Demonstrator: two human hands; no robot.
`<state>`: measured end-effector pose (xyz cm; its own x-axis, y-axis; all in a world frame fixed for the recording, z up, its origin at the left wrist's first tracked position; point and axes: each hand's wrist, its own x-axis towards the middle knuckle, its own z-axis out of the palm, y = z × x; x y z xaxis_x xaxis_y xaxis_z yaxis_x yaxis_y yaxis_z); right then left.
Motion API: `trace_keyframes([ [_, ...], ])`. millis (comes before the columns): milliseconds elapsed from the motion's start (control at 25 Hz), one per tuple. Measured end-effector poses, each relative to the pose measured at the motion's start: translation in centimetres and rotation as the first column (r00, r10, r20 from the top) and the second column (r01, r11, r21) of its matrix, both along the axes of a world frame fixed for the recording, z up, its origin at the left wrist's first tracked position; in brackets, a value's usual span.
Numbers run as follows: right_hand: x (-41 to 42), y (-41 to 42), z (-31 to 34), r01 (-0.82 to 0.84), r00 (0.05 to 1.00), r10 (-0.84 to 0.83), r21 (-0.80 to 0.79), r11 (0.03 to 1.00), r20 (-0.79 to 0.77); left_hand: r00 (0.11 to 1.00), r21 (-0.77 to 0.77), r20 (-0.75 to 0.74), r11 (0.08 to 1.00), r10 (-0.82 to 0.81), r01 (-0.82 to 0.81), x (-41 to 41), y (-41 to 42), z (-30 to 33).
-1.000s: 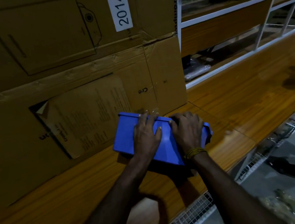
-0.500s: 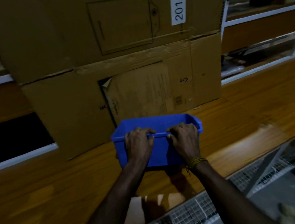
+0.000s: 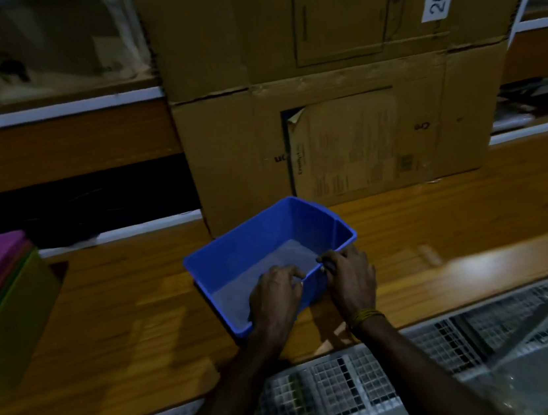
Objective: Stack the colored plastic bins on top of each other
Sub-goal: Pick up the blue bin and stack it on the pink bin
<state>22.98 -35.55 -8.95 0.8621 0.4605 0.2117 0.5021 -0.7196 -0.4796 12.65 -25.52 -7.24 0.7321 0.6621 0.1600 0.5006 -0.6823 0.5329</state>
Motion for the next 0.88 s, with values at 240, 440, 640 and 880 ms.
trace_keyframes([
  [240, -3.5, 3.4, -1.1, -0.097, 0.967, 0.165, 0.318, 0.943, -0.195, 0.994, -0.110, 0.104, 0.994, 0.031, -0.020, -4.3, 2.3, -0.4],
  [440, -5.7, 7.1, -1.5, -0.127, 0.925, 0.245, 0.373, 0.919, -0.289, 0.952, -0.211, 0.243, 0.968, 0.188, -0.137, -7.1, 4.3, 0.0],
  [640, -6.6, 12.9, -0.9, -0.249, 0.856, 0.394, 0.400, 0.882, -0.336, 0.898, -0.173, 0.310, 0.947, 0.313, -0.271, -9.9, 7.2, -0.6],
  [880, -6.2, 18.2, -0.5, -0.228, 0.802, 0.455, 0.506, 0.832, -0.387, 0.773, 0.023, 0.168, 0.781, 0.612, -0.624, -13.4, 14.1, -0.1],
])
